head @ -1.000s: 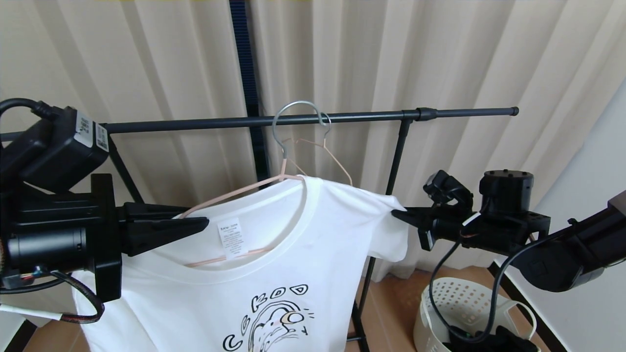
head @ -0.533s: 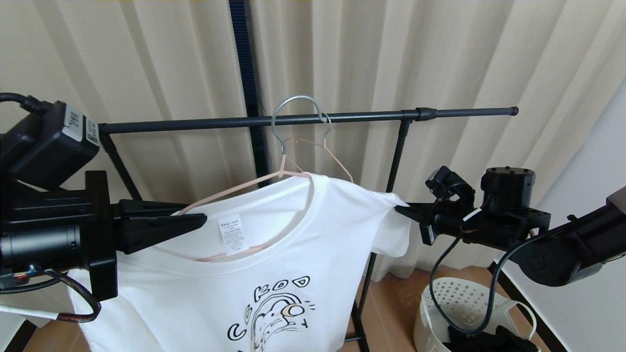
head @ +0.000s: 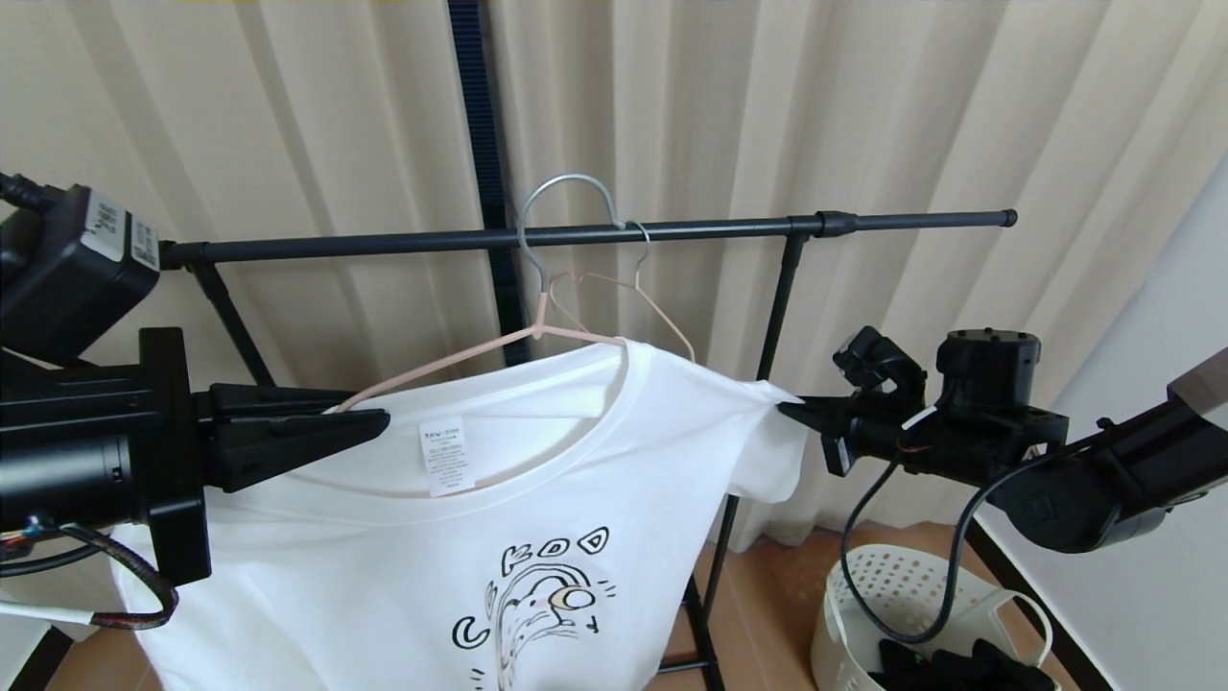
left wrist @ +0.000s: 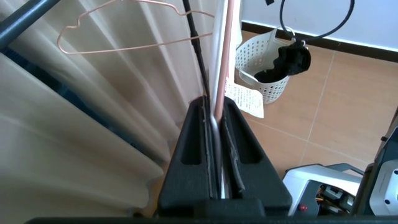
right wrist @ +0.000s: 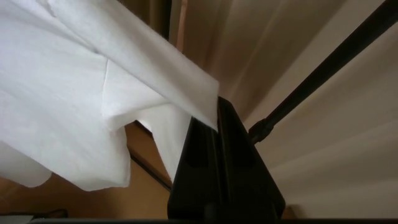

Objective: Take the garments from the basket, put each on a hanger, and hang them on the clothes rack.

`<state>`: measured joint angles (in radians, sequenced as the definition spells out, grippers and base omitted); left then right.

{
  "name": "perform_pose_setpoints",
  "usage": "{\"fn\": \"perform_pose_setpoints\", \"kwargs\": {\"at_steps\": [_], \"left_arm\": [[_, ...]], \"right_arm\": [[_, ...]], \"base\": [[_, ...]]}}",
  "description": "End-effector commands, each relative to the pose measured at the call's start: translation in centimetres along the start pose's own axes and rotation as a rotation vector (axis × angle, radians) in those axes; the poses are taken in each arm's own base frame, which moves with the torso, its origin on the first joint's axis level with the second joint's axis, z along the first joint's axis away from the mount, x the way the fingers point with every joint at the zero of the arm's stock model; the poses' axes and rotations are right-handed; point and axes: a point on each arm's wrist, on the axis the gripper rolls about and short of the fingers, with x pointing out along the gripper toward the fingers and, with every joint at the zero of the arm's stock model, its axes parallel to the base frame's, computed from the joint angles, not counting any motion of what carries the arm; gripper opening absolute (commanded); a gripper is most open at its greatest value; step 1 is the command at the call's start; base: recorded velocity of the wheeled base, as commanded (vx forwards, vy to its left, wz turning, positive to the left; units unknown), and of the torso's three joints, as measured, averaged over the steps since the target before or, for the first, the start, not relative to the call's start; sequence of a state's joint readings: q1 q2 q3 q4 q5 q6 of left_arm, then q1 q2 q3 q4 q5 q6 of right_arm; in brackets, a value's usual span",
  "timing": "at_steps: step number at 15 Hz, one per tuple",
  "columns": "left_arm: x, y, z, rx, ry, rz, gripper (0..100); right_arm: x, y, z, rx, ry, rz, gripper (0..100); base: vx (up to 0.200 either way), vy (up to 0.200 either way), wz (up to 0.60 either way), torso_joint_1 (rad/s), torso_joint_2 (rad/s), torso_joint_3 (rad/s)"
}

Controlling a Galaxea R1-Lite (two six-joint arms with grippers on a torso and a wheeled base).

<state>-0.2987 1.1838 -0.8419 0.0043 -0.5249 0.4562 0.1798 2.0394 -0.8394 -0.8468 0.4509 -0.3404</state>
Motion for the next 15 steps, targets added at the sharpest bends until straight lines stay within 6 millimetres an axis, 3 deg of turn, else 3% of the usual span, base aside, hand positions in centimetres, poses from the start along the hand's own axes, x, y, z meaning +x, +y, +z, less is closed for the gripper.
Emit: {"fn": "perform_pose_setpoints", "kwargs": {"at_steps": [1, 8, 14, 15], "left_arm": [[-0.2, 0.0, 0.2, 0.005, -0.008, 0.007, 0], [-0.2, 0.1, 0.2, 0.003, -0.015, 0.011, 0], [0.1, 0.1, 0.0, -0.001, -0.009, 0.006, 0], [0.1, 0.1, 0.0, -0.002, -0.008, 0.005, 0]], "right_arm": [[0.5, -0.5, -0.7, 0.01, 0.016, -0.01, 0], [0.8, -0.9, -1.3, 0.026, 0.042, -0.01, 0], [-0.4, 1.0, -0.9, 0.019, 0.038, 0.045, 0], [-0.5, 1.2, -0.8, 0.016, 0.035, 0.05, 100]], "base": [[0.0, 0.0, 0.0, 0.0, 0.0, 0.0], [0.0, 0.0, 0.0, 0.0, 0.0, 0.0], [0.0, 0.0, 0.0, 0.0, 0.0, 0.0], [0.0, 0.0, 0.0, 0.0, 0.0, 0.0]]}}
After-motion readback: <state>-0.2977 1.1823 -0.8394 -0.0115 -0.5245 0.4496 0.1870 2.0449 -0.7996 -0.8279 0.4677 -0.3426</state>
